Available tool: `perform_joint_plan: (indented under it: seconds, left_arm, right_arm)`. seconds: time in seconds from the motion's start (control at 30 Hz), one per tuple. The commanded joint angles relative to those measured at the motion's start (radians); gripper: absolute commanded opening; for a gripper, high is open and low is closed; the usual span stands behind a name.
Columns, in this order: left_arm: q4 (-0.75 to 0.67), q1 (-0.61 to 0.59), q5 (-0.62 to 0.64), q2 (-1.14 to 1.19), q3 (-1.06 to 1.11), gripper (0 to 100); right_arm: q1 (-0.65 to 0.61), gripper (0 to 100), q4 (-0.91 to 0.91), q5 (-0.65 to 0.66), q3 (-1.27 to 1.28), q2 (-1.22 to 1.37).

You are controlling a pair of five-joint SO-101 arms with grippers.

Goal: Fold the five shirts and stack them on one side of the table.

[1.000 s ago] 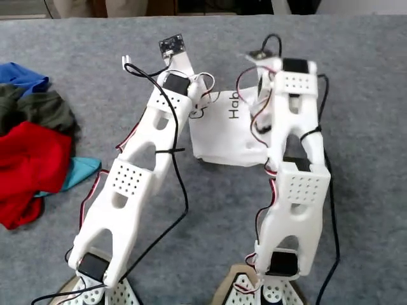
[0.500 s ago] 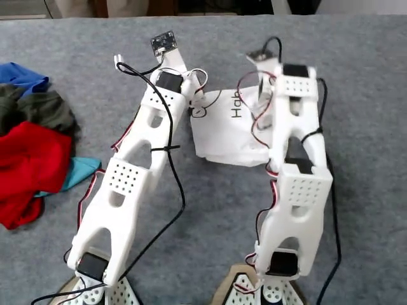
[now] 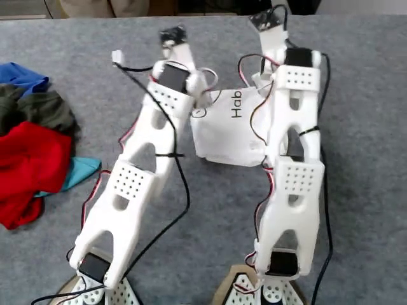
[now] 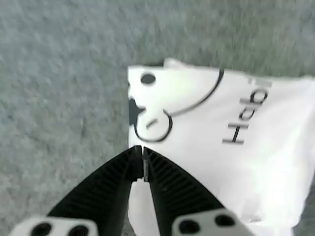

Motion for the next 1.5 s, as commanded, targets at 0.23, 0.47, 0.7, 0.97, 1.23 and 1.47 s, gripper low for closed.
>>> perform_joint_plan:
  seconds: [0.23, 0.47, 0.7, 0.97, 1.23, 1.47]
  left_arm:
    - [0.012, 0.063, -0.012, -0.056, 0.287, 2]
    - [0.006, 0.072, -0.014, -0.050, 0.307, 2]
    - [0.011, 0.055, -0.035, -0.062, 0.206, 2]
    - [-0.020, -0.071, -0.051, -0.156, 0.020, 2]
    - [-0.278, -0.118, -0.046, -0.087, 0.115, 3]
    - [-0.308, -0.091, -0.048, -0.028, 0.146, 15]
  right_arm:
    - [0.068, 0.5, -0.061, 0.012, -0.338, 0.271]
    - [0.064, 0.5, 0.005, 0.012, -0.446, 0.320]
    - [0.038, 0.5, 0.135, 0.012, -0.627, 0.294]
    - [0.041, 0.5, 0.316, 0.014, -0.627, 0.084]
    - [0.087, 0.5, 0.394, 0.034, -0.369, -0.174]
    - [0.108, 0.5, 0.367, 0.021, 0.340, -0.593]
